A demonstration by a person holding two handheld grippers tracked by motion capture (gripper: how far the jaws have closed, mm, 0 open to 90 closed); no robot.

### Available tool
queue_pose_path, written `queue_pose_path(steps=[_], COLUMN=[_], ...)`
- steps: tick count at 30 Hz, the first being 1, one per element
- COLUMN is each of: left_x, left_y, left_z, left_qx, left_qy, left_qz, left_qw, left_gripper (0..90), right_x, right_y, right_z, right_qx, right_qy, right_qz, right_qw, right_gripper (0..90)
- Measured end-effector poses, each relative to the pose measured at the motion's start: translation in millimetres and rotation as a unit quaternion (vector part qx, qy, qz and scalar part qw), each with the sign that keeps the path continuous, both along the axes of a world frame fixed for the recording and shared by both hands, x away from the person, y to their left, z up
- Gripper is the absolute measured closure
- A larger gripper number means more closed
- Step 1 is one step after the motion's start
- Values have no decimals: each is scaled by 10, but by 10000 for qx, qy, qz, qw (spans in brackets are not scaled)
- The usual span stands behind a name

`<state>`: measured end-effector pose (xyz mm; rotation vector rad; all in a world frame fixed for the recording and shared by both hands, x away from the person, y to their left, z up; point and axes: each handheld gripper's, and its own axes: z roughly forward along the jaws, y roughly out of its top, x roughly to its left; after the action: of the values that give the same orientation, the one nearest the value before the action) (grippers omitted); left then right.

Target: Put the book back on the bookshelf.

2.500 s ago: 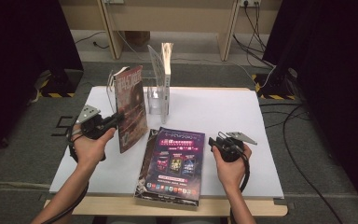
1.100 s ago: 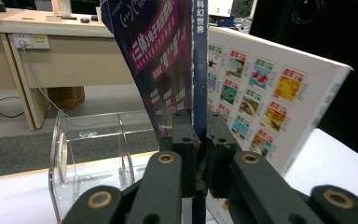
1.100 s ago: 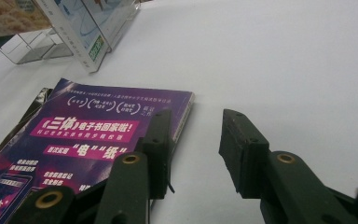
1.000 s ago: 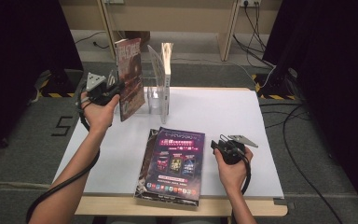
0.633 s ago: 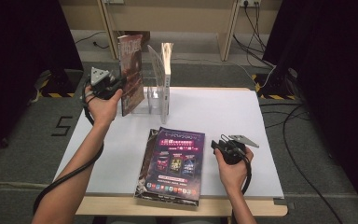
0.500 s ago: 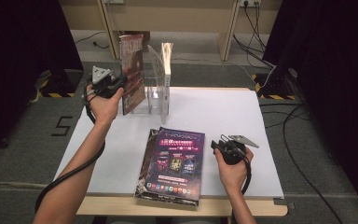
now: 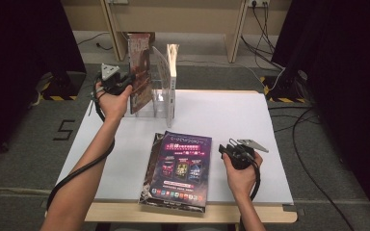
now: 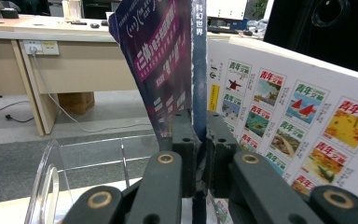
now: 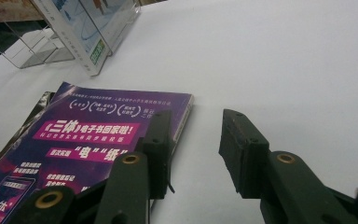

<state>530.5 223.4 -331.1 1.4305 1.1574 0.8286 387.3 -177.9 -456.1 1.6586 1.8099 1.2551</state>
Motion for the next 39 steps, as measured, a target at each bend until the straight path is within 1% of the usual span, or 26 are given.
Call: queue_pose_path(steps=[2,6,8,10,12,14,16,17,18,19,23,25,28,30,33,36,39], left_x=[28,80,104,122,143,159,178,188,201,212,237,241,231,225,210,197,188], left_y=[-11,-20,-39,-54,-65,-77,-89,-95,-100,-103,-109,-116,-114,-104,-89,-78,-75], left_z=[-9,-27,-36,-44,-54,-65,-73,-75,-79,-85,-74,-67,-59,-68,-83,-121,-161], left_qx=[26,8,73,117,122,77,106,125,134,143,165,202,210,189,157,134,121], left_qy=[-12,-2,-22,-30,-42,-76,-96,-85,-87,-102,-182,-214,-231,-233,-224,-274,-324], left_qz=[26,94,108,118,150,183,193,196,201,215,256,266,278,287,286,315,328], left_qw=[10000,10000,9999,9999,9998,9998,9997,9997,9997,9996,9994,9992,9991,9991,9992,9990,9989], left_gripper=[843,844,844,844,843,843,843,843,843,843,842,842,842,842,842,842,842], right_x=[0,0,-6,-4,-6,-9,-12,-8,-11,-7,-11,-12,-8,-13,-2,-3,-4], right_y=[5,-1,0,-9,-9,-9,-14,-21,-22,-35,-52,-51,-54,-48,-60,-43,-41], right_z=[0,-1,5,6,4,3,5,2,6,3,1,3,2,7,-5,-10,-12], right_qx=[14,7,47,31,55,66,77,64,104,63,63,93,82,136,69,95,72], right_qy=[5,-3,21,17,36,44,61,29,63,34,42,69,57,83,59,97,80], right_qz=[-10,14,-15,-8,-19,-17,-46,-36,-60,-49,-57,-61,-52,-90,-38,-49,-41], right_qw=[10000,10000,10000,10000,10000,10000,9999,10000,9999,10000,10000,9999,9999,9998,10000,9999,9999], right_gripper=[642,642,642,643,643,644,644,645,645,646,647,648,649,649,650,650,650])
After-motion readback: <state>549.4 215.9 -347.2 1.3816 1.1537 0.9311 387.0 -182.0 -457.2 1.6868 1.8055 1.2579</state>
